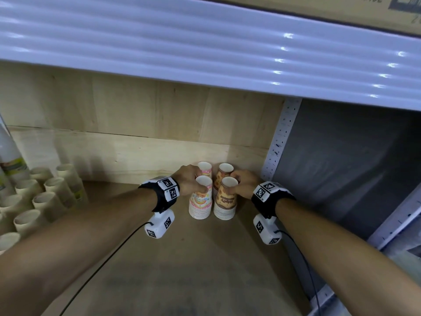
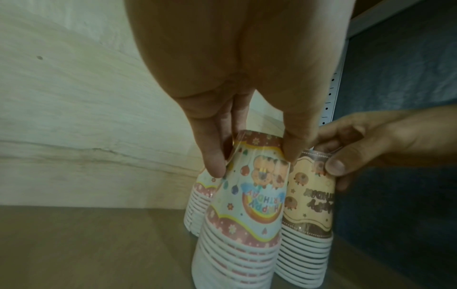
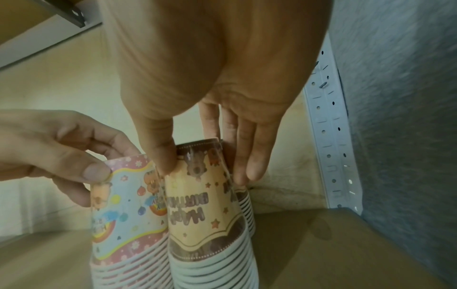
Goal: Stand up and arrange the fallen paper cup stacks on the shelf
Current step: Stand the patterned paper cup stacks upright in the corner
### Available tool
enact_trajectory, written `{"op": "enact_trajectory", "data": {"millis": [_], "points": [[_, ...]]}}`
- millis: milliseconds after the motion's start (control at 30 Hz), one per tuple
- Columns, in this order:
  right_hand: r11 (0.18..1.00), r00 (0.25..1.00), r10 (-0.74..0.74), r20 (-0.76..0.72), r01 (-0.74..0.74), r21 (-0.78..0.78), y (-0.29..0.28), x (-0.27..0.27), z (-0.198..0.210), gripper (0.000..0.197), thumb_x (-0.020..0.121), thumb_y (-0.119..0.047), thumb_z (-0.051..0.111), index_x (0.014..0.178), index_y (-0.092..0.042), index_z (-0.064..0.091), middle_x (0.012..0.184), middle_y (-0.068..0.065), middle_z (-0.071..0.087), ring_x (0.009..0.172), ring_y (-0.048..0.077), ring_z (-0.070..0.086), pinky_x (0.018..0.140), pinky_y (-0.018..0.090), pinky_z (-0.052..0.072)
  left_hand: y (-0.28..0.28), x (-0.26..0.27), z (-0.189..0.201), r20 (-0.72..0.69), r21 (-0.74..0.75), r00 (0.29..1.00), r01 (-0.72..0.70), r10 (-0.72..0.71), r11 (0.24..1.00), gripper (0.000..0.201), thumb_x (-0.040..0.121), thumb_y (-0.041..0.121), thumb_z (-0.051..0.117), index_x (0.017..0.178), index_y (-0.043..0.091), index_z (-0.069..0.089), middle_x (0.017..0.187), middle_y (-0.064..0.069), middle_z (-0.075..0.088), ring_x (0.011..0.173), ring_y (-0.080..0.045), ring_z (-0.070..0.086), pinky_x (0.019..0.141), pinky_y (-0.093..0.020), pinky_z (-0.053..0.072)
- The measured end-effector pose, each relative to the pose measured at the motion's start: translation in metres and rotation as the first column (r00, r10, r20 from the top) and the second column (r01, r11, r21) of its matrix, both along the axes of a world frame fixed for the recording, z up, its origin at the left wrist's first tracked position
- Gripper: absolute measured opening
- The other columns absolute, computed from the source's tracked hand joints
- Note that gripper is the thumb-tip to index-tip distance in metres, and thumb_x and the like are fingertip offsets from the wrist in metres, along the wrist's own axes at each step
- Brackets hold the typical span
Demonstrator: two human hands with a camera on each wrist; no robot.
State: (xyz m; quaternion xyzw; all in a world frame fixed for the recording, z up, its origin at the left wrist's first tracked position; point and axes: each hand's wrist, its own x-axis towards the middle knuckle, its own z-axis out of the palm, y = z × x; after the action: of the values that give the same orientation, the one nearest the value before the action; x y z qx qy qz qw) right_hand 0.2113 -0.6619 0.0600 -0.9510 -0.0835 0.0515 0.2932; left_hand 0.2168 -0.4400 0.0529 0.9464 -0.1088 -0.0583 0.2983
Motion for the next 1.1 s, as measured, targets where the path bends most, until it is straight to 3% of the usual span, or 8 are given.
{"op": "enact_trajectory", "data": {"millis": [167, 300, 433, 633, 800, 967, 1100], "points": [[1.0, 1.0, -0.002, -0.011, 0.002, 0.019, -0.001, -0.002, 0.002, 0.029, 0.071, -0.028, 0.083, 0.08, -0.038, 0.057, 0.103, -0.007, 0.066, 0.1, 0.02, 0.063, 0.089, 0.036, 0.052, -0.001, 0.002, 0.002, -0.009, 0.005, 1.0, 0.011, -0.011, 1.0, 0.055, 0.071, 0.038, 0.081, 0.117, 0.02, 0.058, 0.115, 0.002, 0.061, 0.105, -0.019, 0.06, 0.08, -0.03, 0.049], [1.0, 0.999, -0.019, -0.036, 0.02, 0.022, 0.0, 0.001, 0.001, 0.044, 0.061, -0.041, 0.084, 0.1, -0.036, 0.062, 0.111, -0.008, 0.068, 0.102, 0.019, 0.064, 0.092, 0.04, 0.053, -0.001, 0.001, 0.005, -0.011, 0.032, 0.995, 0.104, -0.104, 0.994, 0.075, 0.074, 0.026, 0.082, 0.139, 0.021, 0.045, 0.134, 0.0, 0.053, 0.121, -0.022, 0.053, 0.097, -0.034, 0.047], [1.0, 0.999, 0.004, -0.04, -0.005, -0.005, 0.002, 0.012, -0.007, 0.067, 0.049, -0.052, 0.078, 0.112, -0.034, 0.065, 0.114, -0.008, 0.067, 0.103, 0.02, 0.063, 0.091, 0.043, 0.054, -0.003, 0.001, 0.009, 0.012, 0.106, 0.989, 0.142, -0.144, 0.984, 0.054, 0.076, 0.022, 0.08, 0.125, 0.019, 0.058, 0.124, -0.004, 0.059, 0.113, -0.024, 0.058, 0.092, -0.036, 0.051], [1.0, 1.0, 0.001, -0.031, -0.001, -0.003, 0.005, 0.014, -0.008, 0.051, 0.051, -0.046, 0.081, 0.098, -0.037, 0.066, 0.111, -0.005, 0.068, 0.101, 0.022, 0.063, 0.09, 0.044, 0.055, -0.008, 0.001, 0.009, 0.059, 0.106, 0.992, 0.109, -0.116, 0.988, 0.047, 0.074, 0.027, 0.081, 0.115, 0.016, 0.063, 0.115, -0.004, 0.063, 0.103, -0.023, 0.061, 0.083, -0.033, 0.052], [1.0, 0.999, -0.013, -0.03, 0.014, 0.005, 0.004, 0.011, -0.004, 0.038, 0.064, -0.029, 0.084, 0.095, -0.035, 0.065, 0.11, -0.002, 0.066, 0.1, 0.022, 0.062, 0.089, 0.041, 0.054, -0.008, 0.005, 0.007, 0.051, 0.082, 0.993, 0.098, -0.102, 0.992, 0.044, 0.071, 0.03, 0.082, 0.107, 0.015, 0.064, 0.11, -0.004, 0.065, 0.1, -0.023, 0.063, 0.08, -0.033, 0.053], [1.0, 1.0, 0.005, -0.013, -0.005, -0.027, 0.005, 0.008, -0.002, 0.039, 0.067, -0.028, 0.083, 0.104, -0.027, 0.07, 0.112, -0.001, 0.067, 0.102, 0.023, 0.062, 0.091, 0.043, 0.054, -0.009, 0.004, 0.007, 0.048, 0.077, 0.994, 0.097, -0.101, 0.992, 0.043, 0.071, 0.029, 0.082, 0.107, 0.015, 0.062, 0.111, -0.005, 0.064, 0.1, -0.024, 0.062, 0.082, -0.035, 0.054], [0.999, 1.0, 0.008, -0.013, -0.008, -0.039, 0.007, 0.003, -0.001, 0.042, 0.063, -0.035, 0.082, 0.102, -0.026, 0.071, 0.108, -0.002, 0.069, 0.1, 0.024, 0.064, 0.09, 0.045, 0.054, -0.009, 0.005, 0.004, 0.051, 0.087, 0.994, 0.093, -0.098, 0.992, 0.045, 0.072, 0.029, 0.082, 0.11, 0.016, 0.062, 0.113, -0.005, 0.063, 0.101, -0.024, 0.062, 0.078, -0.029, 0.05]]}}
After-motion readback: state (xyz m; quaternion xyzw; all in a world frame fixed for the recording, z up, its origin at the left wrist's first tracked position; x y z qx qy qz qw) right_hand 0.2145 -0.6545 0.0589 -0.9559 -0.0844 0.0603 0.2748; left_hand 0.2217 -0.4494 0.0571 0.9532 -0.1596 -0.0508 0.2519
